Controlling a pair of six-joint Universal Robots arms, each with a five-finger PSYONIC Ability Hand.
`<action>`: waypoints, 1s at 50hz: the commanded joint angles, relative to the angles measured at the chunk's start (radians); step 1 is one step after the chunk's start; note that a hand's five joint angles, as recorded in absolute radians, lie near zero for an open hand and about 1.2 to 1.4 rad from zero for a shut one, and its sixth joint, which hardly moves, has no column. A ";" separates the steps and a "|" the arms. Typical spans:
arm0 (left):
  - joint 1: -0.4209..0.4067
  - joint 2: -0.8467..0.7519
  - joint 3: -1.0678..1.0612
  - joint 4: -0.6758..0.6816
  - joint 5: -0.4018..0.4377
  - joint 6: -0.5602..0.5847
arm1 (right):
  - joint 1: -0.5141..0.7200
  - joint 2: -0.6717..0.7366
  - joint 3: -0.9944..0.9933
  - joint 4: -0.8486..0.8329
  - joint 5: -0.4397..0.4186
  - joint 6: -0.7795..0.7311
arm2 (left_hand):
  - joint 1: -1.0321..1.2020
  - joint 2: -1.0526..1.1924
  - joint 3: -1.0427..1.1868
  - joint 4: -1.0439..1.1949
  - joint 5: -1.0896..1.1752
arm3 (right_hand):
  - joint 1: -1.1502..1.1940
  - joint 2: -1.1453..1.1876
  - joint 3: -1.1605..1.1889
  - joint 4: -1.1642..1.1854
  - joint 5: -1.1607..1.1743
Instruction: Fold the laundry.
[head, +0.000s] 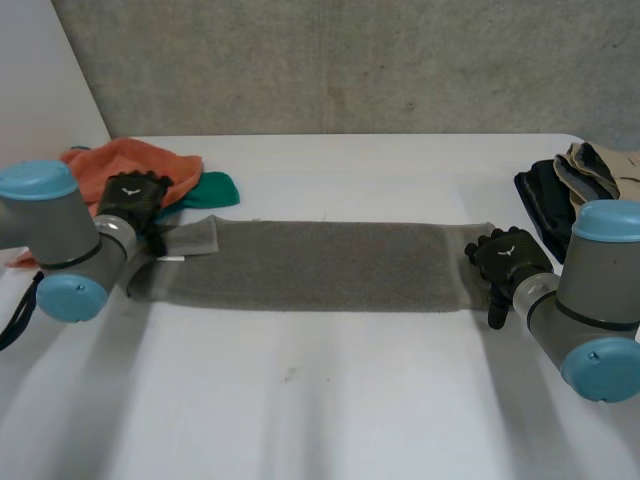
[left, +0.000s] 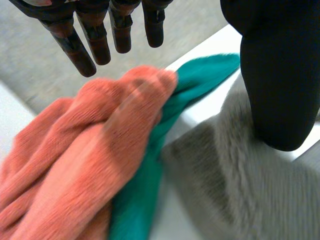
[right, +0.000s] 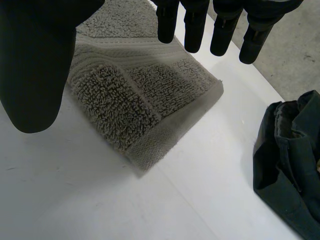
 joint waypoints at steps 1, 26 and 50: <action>-0.021 -0.030 0.001 0.013 0.084 0.003 | 0.002 -0.005 0.009 -0.004 -0.015 0.008 | -0.012 -0.033 -0.033 -0.024 -0.047 | 0.012 0.023 0.022 0.016 0.037; 0.057 -0.102 0.230 -0.039 -0.104 0.042 | 0.029 -0.008 -0.003 0.000 -0.017 0.027 | -0.012 -0.033 -0.033 -0.024 -0.047 | 0.012 0.023 0.022 0.016 0.037; -0.001 0.290 -0.271 0.021 0.029 -0.086 | -0.087 -0.017 -0.020 0.103 -0.140 0.076 | -0.012 -0.033 -0.033 -0.024 -0.047 | 0.370 0.381 0.380 0.374 0.395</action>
